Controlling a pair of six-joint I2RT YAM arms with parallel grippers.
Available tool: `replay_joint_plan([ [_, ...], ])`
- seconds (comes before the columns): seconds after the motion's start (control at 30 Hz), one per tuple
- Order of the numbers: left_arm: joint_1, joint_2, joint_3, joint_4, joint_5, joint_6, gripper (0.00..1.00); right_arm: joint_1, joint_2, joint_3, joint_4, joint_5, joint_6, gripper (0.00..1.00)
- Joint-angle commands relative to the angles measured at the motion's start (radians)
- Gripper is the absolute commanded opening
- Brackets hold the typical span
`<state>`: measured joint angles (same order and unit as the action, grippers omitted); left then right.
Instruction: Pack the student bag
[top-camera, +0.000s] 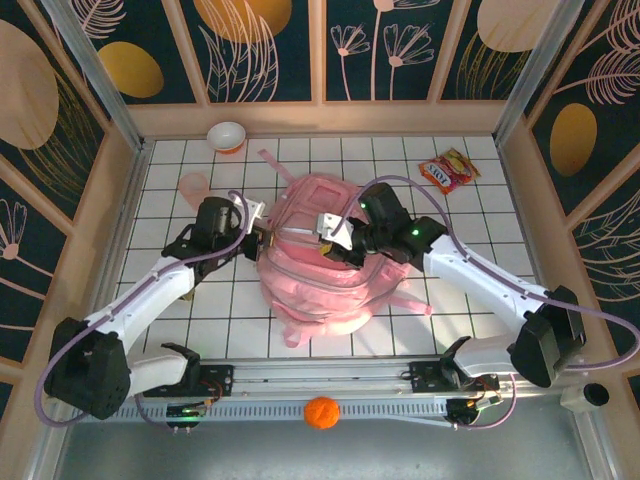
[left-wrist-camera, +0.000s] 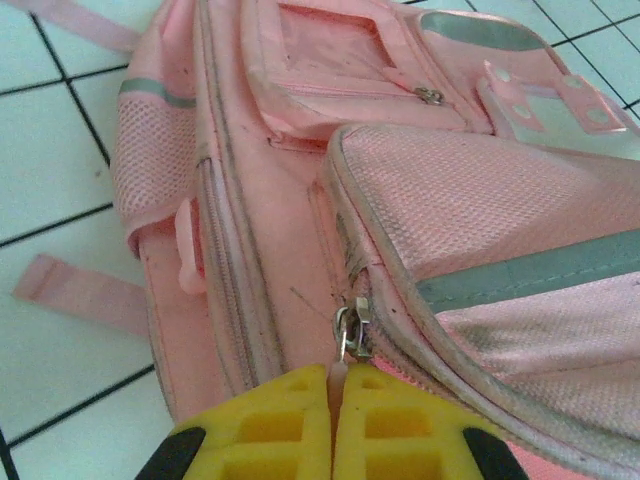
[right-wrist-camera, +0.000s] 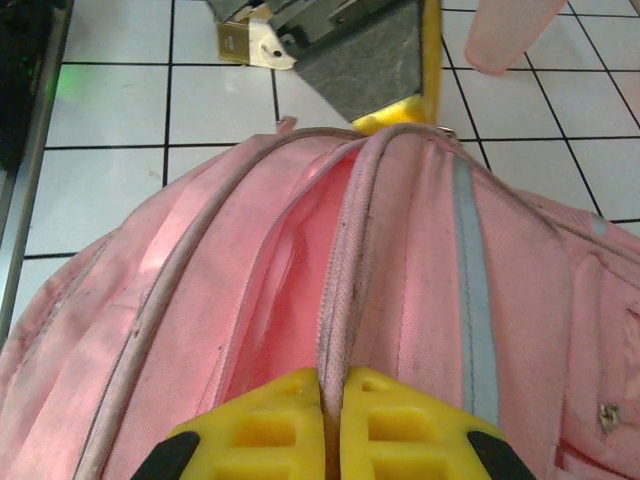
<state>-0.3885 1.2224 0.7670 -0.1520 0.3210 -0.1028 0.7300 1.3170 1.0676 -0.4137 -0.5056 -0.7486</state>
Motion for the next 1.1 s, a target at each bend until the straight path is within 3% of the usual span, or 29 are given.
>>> replay_joint_plan([
  [0.0, 0.051, 0.051, 0.023, 0.078, -0.104, 0.087, 0.00, -0.012, -0.075, 0.026, -0.084, -0.209, -0.108, 0.00],
  [0.17, 0.051, 0.092, 0.001, 0.124, 0.004, 0.239, 0.03, -0.031, -0.075, 0.021, -0.085, -0.245, -0.121, 0.00],
  [0.3, 0.051, 0.100, 0.014, 0.117, 0.064, 0.339, 0.25, -0.062, -0.073, -0.009, -0.035, -0.252, -0.102, 0.00],
  [0.4, 0.051, 0.047, 0.025, 0.091, 0.122, 0.425, 0.51, -0.074, -0.057, -0.009, -0.037, -0.235, -0.116, 0.00],
  [0.5, 0.051, -0.046, 0.020, 0.087, 0.178, 0.499, 0.56, -0.073, -0.004, 0.040, -0.120, -0.207, -0.156, 0.00],
  [0.57, 0.049, -0.083, 0.027, 0.061, 0.294, 0.586, 0.62, -0.073, 0.026, 0.068, -0.160, -0.205, -0.176, 0.00],
  [0.7, 0.020, -0.113, 0.053, -0.004, 0.407, 0.718, 0.64, -0.073, 0.048, 0.090, -0.162, -0.212, -0.185, 0.00],
  [0.87, -0.135, -0.061, 0.106, -0.165, 0.309, 0.941, 0.65, -0.073, 0.047, 0.095, -0.140, -0.235, -0.172, 0.00],
  [1.07, -0.203, 0.048, 0.140, -0.054, 0.251, 0.908, 0.63, -0.073, 0.045, 0.103, -0.135, -0.246, -0.153, 0.00],
])
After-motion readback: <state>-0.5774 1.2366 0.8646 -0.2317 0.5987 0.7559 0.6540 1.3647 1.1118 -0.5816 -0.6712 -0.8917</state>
